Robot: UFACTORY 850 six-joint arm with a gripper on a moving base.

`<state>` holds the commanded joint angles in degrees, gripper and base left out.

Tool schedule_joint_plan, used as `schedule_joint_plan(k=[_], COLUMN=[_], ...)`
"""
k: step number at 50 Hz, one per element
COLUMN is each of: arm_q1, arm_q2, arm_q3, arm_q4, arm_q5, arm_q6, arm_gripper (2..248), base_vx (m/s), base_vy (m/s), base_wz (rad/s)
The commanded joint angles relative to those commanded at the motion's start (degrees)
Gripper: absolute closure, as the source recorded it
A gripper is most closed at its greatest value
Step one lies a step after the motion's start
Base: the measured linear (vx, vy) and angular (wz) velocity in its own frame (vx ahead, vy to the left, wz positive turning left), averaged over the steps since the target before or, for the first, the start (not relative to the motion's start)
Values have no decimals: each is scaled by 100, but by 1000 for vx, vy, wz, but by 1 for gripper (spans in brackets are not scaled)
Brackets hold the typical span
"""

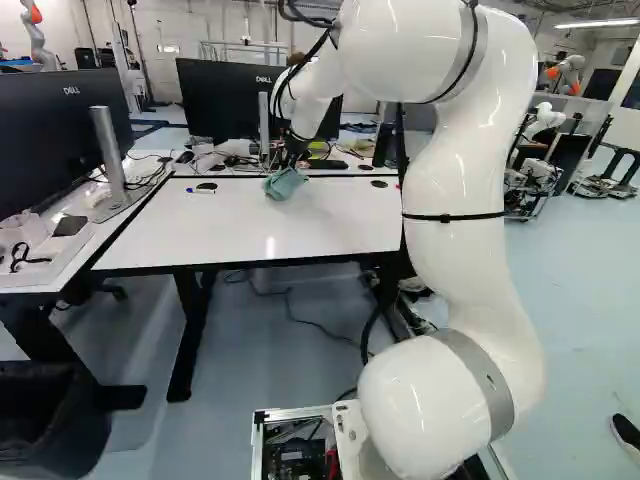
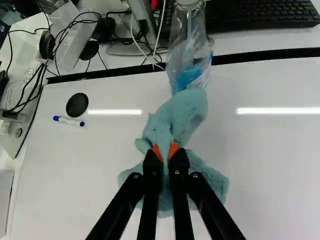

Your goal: Clean the table with the green towel

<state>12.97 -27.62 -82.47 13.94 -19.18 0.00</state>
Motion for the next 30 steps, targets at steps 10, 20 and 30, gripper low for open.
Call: schedule_joint_plan(k=[10,20,30], arm_q1=[132,166,166], arm_q2=[-187,-229,-229], arm_q3=[-245,-300,-300], arm_q4=[0,0,0], arm_q5=[0,0,0], arm_q6=[0,0,0], arm_gripper=[220,220,213], base_vx=[0,0,0], base_vy=[0,0,0], base_wz=[0,0,0])
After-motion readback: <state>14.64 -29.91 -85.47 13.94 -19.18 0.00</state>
